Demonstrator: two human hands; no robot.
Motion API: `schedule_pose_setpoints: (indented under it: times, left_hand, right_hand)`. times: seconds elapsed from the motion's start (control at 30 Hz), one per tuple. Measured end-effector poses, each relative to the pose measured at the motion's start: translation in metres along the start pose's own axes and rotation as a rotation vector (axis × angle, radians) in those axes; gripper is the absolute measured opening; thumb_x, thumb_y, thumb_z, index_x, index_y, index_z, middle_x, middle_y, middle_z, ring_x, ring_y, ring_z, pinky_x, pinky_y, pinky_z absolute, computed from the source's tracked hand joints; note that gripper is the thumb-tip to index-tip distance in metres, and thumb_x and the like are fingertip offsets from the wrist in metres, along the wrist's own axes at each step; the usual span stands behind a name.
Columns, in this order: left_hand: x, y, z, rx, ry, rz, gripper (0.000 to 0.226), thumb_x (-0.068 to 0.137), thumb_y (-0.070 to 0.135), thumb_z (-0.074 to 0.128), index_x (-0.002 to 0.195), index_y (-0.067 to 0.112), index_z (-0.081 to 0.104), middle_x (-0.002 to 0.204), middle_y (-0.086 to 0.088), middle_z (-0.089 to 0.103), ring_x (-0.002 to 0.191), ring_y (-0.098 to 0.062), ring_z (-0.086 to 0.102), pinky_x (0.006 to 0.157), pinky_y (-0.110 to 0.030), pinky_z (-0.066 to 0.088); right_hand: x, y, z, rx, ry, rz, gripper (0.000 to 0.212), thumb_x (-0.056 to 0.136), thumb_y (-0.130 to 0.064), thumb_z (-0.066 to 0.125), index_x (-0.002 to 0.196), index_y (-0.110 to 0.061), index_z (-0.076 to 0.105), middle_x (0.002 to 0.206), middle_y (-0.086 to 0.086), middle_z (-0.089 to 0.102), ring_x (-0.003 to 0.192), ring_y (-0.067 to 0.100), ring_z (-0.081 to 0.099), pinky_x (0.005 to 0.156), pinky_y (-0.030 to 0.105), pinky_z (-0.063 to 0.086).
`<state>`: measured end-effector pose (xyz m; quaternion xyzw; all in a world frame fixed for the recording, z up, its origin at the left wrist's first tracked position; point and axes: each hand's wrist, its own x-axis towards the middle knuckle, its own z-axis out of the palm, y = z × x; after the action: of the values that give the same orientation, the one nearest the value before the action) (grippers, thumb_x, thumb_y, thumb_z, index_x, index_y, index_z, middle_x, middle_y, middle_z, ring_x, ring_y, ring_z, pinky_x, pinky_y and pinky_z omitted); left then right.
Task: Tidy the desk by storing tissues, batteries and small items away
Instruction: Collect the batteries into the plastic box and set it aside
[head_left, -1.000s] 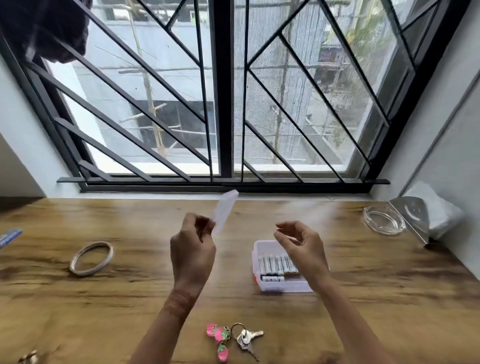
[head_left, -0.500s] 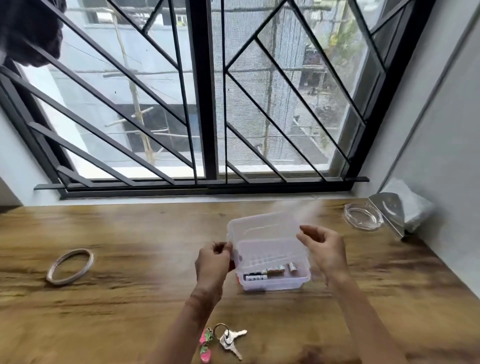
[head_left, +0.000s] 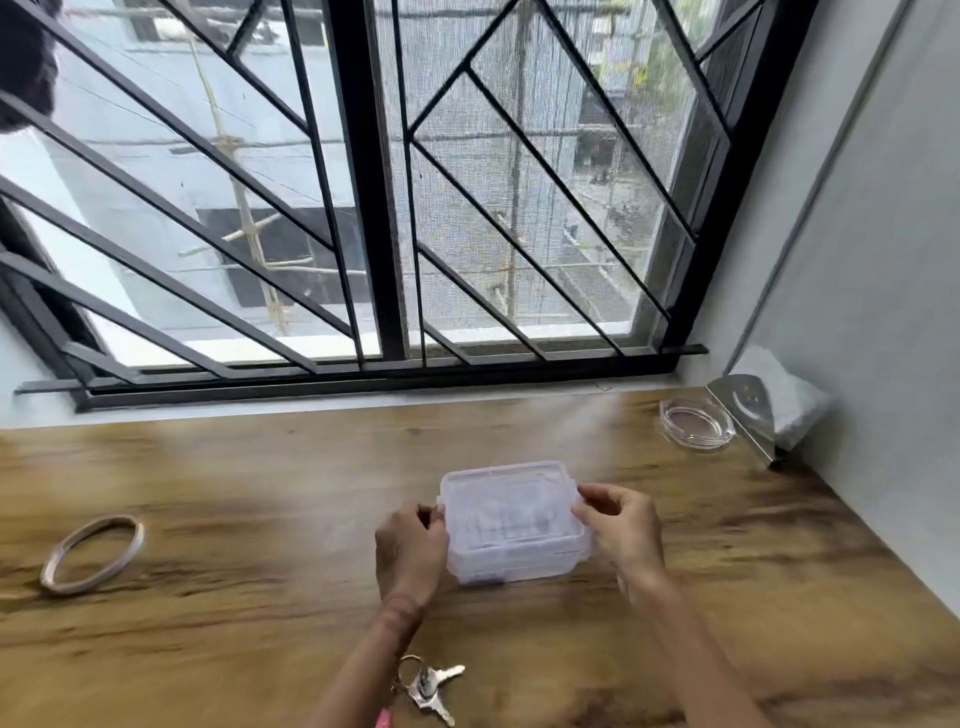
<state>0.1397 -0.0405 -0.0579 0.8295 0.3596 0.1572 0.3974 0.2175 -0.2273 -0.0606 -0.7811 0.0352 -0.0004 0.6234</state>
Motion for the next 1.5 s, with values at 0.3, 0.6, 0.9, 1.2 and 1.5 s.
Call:
schedule_pose_setpoints:
  times: [0.3, 0.6, 0.9, 1.2, 1.5]
  left_hand:
    - [-0.007, -0.007, -0.001, -0.064, -0.034, 0.014, 0.028, 0.088, 0.036, 0.057, 0.084, 0.009, 0.066, 0.087, -0.007, 0.069, 0.079, -0.02, 0.054, 0.067, -0.022, 0.032]
    - [-0.002, -0.023, 0.005, -0.199, -0.146, -0.112, 0.03, 0.083, 0.042, 0.062, 0.07, 0.016, 0.06, 0.071, -0.002, 0.064, 0.073, -0.022, 0.059, 0.067, -0.027, 0.043]
    - [0.002, -0.026, 0.007, -0.577, -0.422, -0.403, 0.038, 0.082, 0.04, 0.063, 0.072, 0.004, 0.062, 0.049, -0.006, 0.058, 0.039, -0.02, 0.055, 0.044, -0.023, 0.044]
    - [0.006, -0.03, 0.003, -0.411, -0.22, -0.167, 0.029, 0.073, 0.033, 0.075, 0.092, 0.011, 0.073, 0.084, -0.009, 0.074, 0.074, -0.018, 0.067, 0.08, -0.042, 0.056]
    - [-0.015, -0.018, 0.002, -0.201, -0.172, 0.171, 0.033, 0.086, 0.015, 0.062, 0.118, 0.007, 0.062, 0.116, -0.003, 0.065, 0.099, -0.002, 0.052, 0.069, -0.008, 0.034]
  right_hand:
    - [-0.004, 0.014, -0.004, 0.064, 0.0, 0.031, 0.026, 0.071, -0.001, 0.074, 0.097, -0.001, 0.07, 0.091, 0.01, 0.072, 0.084, 0.021, 0.066, 0.083, 0.036, 0.054]
    - [-0.004, 0.024, -0.005, 0.209, -0.018, 0.113, 0.032, 0.072, 0.001, 0.073, 0.102, 0.003, 0.063, 0.094, 0.013, 0.066, 0.081, 0.019, 0.06, 0.071, 0.021, 0.053]
    - [-0.002, 0.026, -0.013, 0.367, -0.272, 0.42, 0.019, 0.083, -0.012, 0.064, 0.097, 0.001, 0.062, 0.075, 0.008, 0.072, 0.062, 0.012, 0.068, 0.056, 0.02, 0.051]
    - [0.001, 0.03, -0.011, 0.371, -0.137, 0.241, 0.04, 0.074, 0.005, 0.069, 0.112, 0.008, 0.056, 0.09, 0.01, 0.067, 0.071, 0.01, 0.065, 0.064, 0.018, 0.055]
    - [-0.01, 0.032, 0.005, 0.132, -0.075, -0.025, 0.038, 0.081, 0.006, 0.061, 0.118, -0.003, 0.059, 0.105, -0.002, 0.066, 0.091, 0.01, 0.06, 0.09, 0.031, 0.046]
